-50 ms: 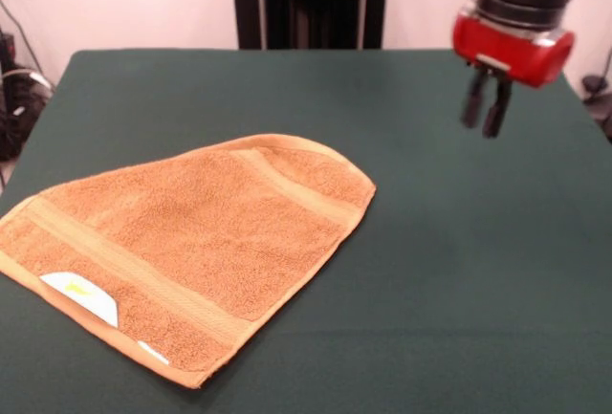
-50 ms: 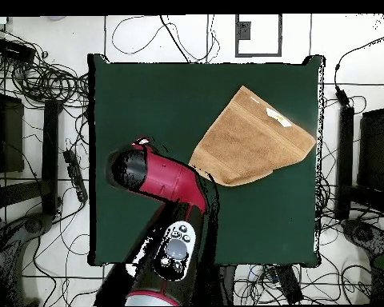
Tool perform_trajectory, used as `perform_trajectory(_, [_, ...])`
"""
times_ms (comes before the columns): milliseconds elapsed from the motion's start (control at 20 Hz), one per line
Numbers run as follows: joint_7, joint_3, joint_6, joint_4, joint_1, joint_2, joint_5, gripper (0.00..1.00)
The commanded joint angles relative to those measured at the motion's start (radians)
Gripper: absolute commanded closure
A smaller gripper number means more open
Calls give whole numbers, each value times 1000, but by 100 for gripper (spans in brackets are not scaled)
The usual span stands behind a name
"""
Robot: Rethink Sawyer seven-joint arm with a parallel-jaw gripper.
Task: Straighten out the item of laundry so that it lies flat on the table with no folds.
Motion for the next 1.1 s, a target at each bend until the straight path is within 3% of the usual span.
perform_trajectory(50, [65, 64, -21, 70, -73, 16, -56, 0])
perform_trajectory(400, [-29, 104, -58, 65, -178, -4, -155, 0])
perform_trajectory(650, [-112, 184, -59, 70, -317, -23, -243, 0])
perform_trajectory(800, [-96, 265, -120, 90, -381, -4, -278, 0])
perform_trajectory(1100, [44, 343, -310, 79, -402, 108, -332, 0])
